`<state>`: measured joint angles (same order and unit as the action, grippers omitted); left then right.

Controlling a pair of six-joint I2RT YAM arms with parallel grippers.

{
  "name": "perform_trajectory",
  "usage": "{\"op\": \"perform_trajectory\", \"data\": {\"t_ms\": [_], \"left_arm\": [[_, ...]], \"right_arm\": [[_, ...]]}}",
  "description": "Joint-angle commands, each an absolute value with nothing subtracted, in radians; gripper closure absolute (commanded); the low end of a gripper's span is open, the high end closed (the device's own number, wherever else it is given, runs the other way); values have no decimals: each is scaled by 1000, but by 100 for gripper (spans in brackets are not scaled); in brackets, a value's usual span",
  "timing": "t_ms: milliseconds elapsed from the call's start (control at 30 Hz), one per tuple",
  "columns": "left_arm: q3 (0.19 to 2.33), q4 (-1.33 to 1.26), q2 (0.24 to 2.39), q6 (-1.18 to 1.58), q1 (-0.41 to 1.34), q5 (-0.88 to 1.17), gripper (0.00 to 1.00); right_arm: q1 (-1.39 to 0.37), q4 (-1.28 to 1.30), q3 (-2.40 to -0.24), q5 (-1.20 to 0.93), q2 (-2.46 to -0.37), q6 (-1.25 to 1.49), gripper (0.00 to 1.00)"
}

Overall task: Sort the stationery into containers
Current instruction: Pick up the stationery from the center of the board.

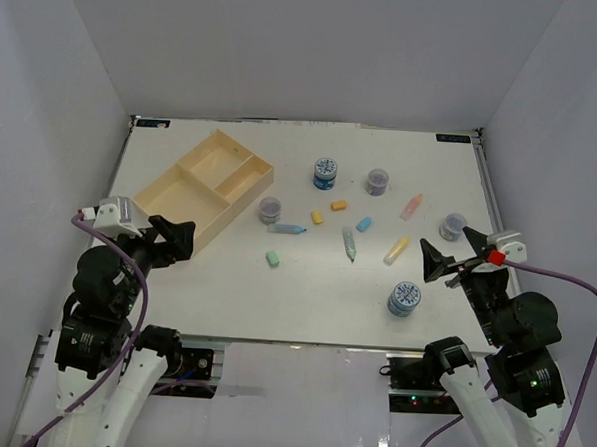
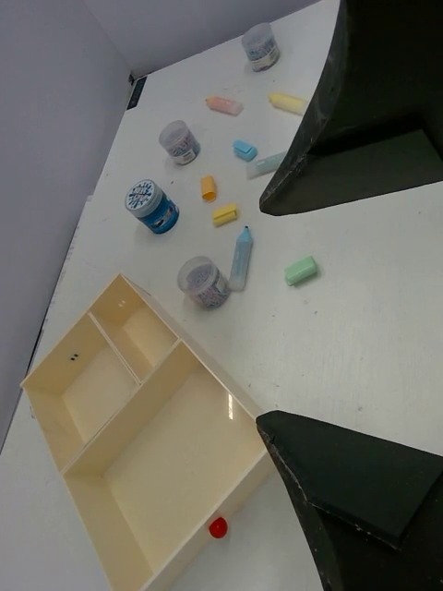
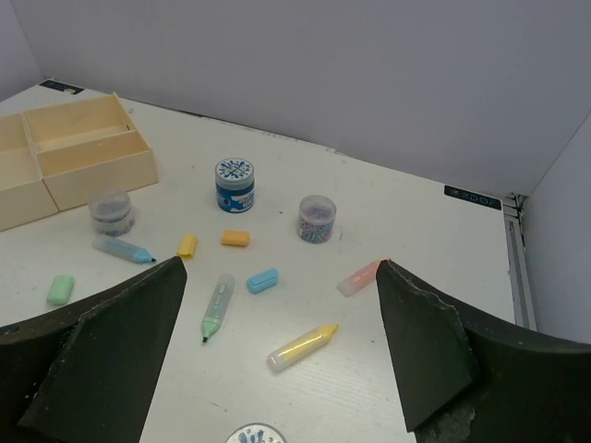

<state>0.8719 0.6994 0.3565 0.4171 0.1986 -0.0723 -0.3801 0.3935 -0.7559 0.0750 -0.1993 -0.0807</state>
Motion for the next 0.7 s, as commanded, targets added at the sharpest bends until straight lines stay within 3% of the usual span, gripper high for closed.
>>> {"op": "perform_trajectory", "data": {"t_ms": [0, 233, 667], "left_arm": [[862, 692, 371, 420, 201, -86, 2], [828, 652, 449, 463, 201, -114, 2], [1032, 496, 1182, 609, 241, 38, 2]], "right_arm": [[-384, 356, -752, 55, -183, -71, 10], [-383, 348, -721, 48, -213, -12, 10], [-383, 388, -672, 55, -345, 106, 10]]}}
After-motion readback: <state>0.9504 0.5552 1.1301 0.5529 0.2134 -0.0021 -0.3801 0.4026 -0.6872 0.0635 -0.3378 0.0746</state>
